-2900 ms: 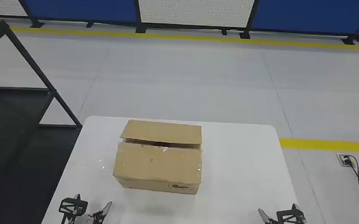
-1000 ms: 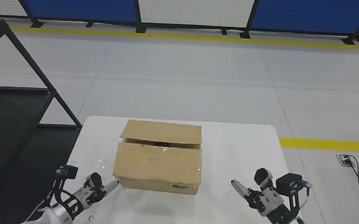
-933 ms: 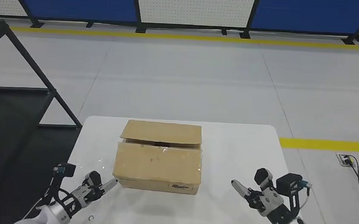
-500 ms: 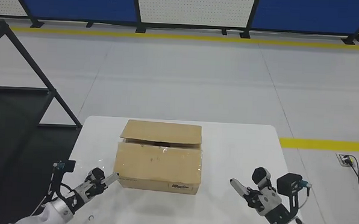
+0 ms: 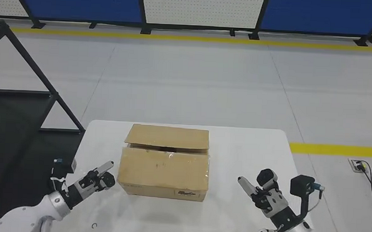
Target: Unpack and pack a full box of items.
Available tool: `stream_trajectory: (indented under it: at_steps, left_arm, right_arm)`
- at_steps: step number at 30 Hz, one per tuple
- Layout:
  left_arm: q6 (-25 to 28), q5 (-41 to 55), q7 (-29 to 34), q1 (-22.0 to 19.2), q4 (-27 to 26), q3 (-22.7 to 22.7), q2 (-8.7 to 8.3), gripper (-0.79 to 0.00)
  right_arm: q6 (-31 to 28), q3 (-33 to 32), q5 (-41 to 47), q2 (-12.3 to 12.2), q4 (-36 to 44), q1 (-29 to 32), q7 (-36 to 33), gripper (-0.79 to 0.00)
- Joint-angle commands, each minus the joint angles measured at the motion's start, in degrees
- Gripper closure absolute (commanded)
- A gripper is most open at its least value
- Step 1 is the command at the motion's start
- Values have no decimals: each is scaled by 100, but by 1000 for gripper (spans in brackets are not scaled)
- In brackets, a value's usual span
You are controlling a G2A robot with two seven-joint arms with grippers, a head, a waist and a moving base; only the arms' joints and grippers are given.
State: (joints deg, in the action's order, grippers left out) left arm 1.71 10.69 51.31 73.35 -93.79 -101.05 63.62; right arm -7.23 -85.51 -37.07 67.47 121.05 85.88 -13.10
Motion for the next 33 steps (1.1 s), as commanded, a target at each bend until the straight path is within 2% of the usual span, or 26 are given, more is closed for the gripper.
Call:
stream_trajectory:
  at_steps: [1,8,20,27,33]
  left_arm:
    - [3,-3,-3,1,-1,1,1,-785]
    - [-115,195,-276,-8,-28,75,15,-785]
    - [-172,269,-808,-201,15,546,38,-785]
    - [-141,455,-676,-168,83,502,9,-785]
    - [-66,812,-662,-34,51,173,-30,-785]
  right_arm:
    - [0,0,0,0,0,0,1,-785]
    - [-86,103,150,11,-43,-32,-54,-785]
    - [16,434,780,63,-395,-469,-334,-785]
    - [-50,522,1305,84,-576,-641,-554,-785]
    - [-5,540,1350,85,-617,-696,-647,-785]
